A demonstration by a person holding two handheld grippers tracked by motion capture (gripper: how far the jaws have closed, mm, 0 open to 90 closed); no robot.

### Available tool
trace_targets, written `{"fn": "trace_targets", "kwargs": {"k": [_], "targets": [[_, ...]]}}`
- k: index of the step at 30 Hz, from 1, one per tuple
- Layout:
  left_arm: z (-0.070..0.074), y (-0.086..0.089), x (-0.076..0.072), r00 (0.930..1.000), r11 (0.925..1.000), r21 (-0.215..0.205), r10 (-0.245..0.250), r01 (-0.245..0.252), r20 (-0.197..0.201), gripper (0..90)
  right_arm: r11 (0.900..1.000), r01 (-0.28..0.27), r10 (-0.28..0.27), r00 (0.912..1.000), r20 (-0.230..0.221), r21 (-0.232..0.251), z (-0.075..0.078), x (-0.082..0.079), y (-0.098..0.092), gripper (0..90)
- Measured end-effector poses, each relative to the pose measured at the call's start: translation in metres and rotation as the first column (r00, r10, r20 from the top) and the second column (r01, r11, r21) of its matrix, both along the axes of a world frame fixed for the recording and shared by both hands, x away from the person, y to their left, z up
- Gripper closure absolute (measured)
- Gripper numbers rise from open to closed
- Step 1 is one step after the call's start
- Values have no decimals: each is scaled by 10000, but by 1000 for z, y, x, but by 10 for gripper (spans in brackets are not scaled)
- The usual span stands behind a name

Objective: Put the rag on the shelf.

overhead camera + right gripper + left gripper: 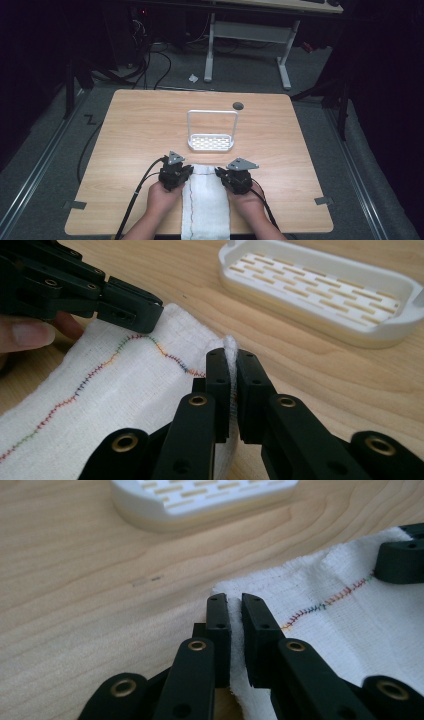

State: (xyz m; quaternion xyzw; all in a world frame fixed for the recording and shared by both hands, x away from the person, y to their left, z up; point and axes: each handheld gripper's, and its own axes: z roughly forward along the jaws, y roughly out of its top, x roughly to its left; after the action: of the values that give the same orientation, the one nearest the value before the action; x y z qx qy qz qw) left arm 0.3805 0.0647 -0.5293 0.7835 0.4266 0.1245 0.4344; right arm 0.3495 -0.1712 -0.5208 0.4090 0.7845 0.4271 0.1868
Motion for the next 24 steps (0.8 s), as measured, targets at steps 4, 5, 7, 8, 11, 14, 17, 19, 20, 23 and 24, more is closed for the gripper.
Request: {"fn": "trace_targets", "kwargs": {"k": [4, 5, 7, 8, 11, 14, 17, 19, 20, 23, 24], "targets": [[10, -1, -8, 9982, 9989, -460, 36, -8, 600, 830, 9999, 2, -7, 9993, 361, 116, 9, -5, -1, 861], [13, -1, -10, 9974, 9983, -577, 58, -16, 721, 830, 9999, -5, -1, 9990, 438, 153, 11, -5, -2, 861], [21, -1, -14, 9957, 9974, -720, 90, -24, 926, 830, 9997, -51, 37, 9984, 565, 256, 16, -7, -2, 861], [25, -1, -16, 9942, 9967, -811, 98, -11, 1071, 831, 9995, -106, 86, 9974, 713, 282, 19, -8, -3, 861], [38, -3, -20, 9901, 9956, -932, 67, 65, 1403, 831, 9987, -68, 18, 9950, 1004, 498, 28, -10, -6, 861], [49, -4, -22, 9859, 9944, -1045, 43, 134, 1670, 831, 9986, -10, -62, 9907, 1359, 527, 39, -10, -9, 860], [60, -5, -23, 9812, 9935, -1121, 21, 199, 1929, 833, 9975, 117, -224, 9877, 1550, 692, 47, -7, -13, 860], [68, -6, -23, 9766, 9928, -1180, 53, 206, 2150, 833, 9969, 207, -335, 9846, 1716, 757, 55, -5, -15, 860], [72, -6, -22, 9744, 9923, -1226, 97, 184, 2245, 833, 9966, 226, -368, 9828, 1811, 798, 59, -3, -16, 860], [82, -5, -20, 9696, 9903, -1386, 212, 132, 2436, 833, 9958, 250, -429, 9771, 2082, 878, 72, 0, -18, 860], [86, -5, -19, 9669, 9894, -1449, 262, 112, 2539, 833, 9957, 250, -444, 9742, 2212, 896, 77, 1, -18, 860]]}}
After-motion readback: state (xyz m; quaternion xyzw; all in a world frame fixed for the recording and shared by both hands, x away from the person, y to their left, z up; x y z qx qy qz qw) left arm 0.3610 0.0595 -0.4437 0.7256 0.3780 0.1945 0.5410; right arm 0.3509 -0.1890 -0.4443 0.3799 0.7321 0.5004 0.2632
